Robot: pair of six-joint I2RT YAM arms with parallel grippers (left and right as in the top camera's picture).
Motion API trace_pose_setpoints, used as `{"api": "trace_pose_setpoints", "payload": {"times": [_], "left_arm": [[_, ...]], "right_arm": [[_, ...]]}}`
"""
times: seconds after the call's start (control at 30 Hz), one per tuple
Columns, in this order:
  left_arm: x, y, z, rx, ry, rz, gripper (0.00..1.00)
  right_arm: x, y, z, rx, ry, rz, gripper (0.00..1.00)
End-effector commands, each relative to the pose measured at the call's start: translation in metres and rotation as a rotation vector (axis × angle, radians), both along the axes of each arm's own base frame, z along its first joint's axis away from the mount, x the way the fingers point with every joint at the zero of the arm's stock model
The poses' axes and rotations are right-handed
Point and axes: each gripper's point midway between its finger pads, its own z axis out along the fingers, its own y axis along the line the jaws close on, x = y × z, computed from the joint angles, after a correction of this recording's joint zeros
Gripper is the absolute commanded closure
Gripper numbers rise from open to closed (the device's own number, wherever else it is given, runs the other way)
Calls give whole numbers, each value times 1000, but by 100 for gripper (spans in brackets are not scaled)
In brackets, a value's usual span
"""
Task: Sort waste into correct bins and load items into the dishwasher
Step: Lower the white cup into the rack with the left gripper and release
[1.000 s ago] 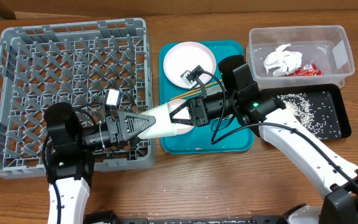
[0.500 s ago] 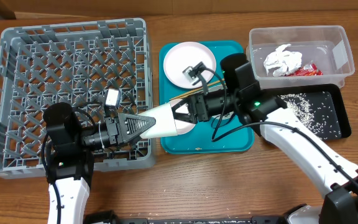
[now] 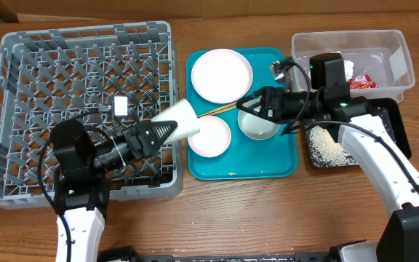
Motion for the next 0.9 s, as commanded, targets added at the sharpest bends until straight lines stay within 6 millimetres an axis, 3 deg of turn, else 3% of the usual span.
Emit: {"api": "trace_pose_setpoints", "payload": {"times": [0.0,0.1,0.2,0.37,0.6,0.87], "left_arm": [[28,36,-12,221,3,234,73],[22,58,-17,399,102,313,72],[7,81,-3,565,178,381,71],[-34,116,12,768,350,493,71],[-54,120,-14,829,497,450,72],[-44,92,-54,935,601,261,78]], "right_arm": [[9,-9,-10,-89,-35,-49,19],[11,-14,-17,-134,-21,-79,18],[12,-15,-19,-146,-21,-88,17],[14,-19,-23,-175,-18,-109,15],[15,-25,-31,-220,-1,-137,14],[14,-25,-32,-223,6,-137,14]]}}
